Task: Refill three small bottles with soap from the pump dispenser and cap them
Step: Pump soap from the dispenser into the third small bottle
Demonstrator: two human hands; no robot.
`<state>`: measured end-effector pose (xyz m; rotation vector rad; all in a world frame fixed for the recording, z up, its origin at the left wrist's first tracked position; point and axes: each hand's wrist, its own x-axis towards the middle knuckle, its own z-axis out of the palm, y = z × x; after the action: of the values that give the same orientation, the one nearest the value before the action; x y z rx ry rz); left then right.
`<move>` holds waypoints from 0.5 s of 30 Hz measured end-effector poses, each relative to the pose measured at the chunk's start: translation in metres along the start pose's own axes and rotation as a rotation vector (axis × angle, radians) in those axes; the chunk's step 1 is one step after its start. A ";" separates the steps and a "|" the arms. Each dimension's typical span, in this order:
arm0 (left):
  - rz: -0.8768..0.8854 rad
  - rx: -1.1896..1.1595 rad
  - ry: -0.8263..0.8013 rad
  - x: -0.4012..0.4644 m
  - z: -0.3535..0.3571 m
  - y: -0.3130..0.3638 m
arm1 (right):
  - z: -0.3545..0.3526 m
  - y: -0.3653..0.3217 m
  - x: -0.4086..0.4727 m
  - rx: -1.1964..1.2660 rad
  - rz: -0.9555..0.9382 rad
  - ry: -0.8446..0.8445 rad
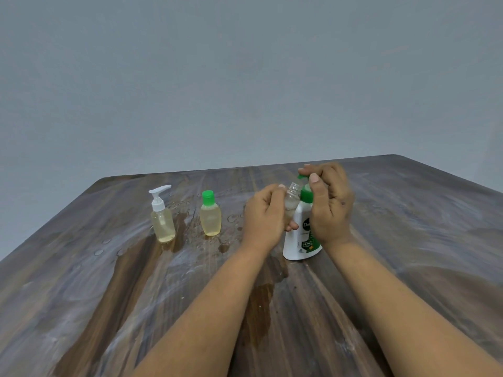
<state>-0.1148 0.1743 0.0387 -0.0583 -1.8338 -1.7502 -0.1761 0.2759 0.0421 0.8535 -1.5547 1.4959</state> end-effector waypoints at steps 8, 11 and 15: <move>-0.001 0.008 0.010 0.001 0.001 -0.001 | 0.003 0.000 0.002 -0.002 0.047 0.014; -0.004 0.012 0.011 0.000 0.000 0.000 | 0.002 -0.002 0.004 -0.008 0.042 0.010; -0.003 0.006 0.001 0.000 0.000 0.001 | 0.000 -0.002 0.002 0.001 0.017 -0.006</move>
<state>-0.1141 0.1745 0.0397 -0.0526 -1.8392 -1.7462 -0.1747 0.2756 0.0449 0.8480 -1.5693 1.5074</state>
